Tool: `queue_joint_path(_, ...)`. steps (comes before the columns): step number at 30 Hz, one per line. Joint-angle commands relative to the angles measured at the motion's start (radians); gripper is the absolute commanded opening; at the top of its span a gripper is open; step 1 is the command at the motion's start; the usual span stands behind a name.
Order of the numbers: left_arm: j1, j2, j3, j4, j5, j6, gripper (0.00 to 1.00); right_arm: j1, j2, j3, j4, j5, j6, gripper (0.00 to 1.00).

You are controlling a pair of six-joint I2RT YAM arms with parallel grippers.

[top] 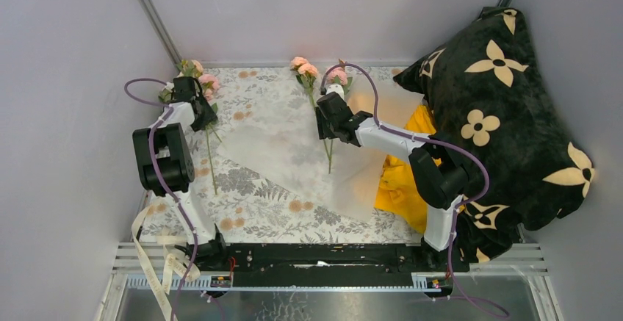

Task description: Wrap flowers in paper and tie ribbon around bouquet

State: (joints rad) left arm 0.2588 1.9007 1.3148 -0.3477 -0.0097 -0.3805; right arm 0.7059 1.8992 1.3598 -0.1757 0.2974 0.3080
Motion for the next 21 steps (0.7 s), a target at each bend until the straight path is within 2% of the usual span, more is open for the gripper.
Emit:
queue_joint_path(1,-0.002,-0.013,-0.028,0.094,-0.028,-0.008,0.49,-0.001,-0.060,0.013,-0.003,-0.015,-0.023,0.57)
queue_joint_path(7,-0.002,0.069,0.011,0.076,-0.009,-0.015,0.36,-0.002,-0.066,0.014,-0.009,-0.015,-0.027,0.56)
queue_joint_path(11,-0.002,0.064,0.006,0.078,0.004,-0.018,0.00,-0.001,-0.077,0.002,-0.010,-0.013,-0.027,0.56)
queue_joint_path(15,0.030,0.002,0.017,0.064,0.054,-0.037,0.00,-0.001,-0.089,0.008,-0.022,-0.019,-0.032,0.56)
queue_joint_path(18,0.109,-0.077,0.035,0.096,0.154,-0.063,0.00,-0.001,-0.117,0.007,-0.015,-0.050,-0.049,0.56)
queue_joint_path(21,0.164,-0.146,0.098,0.103,0.292,-0.018,0.00,-0.001,-0.161,0.004,0.011,-0.120,-0.079,0.56)
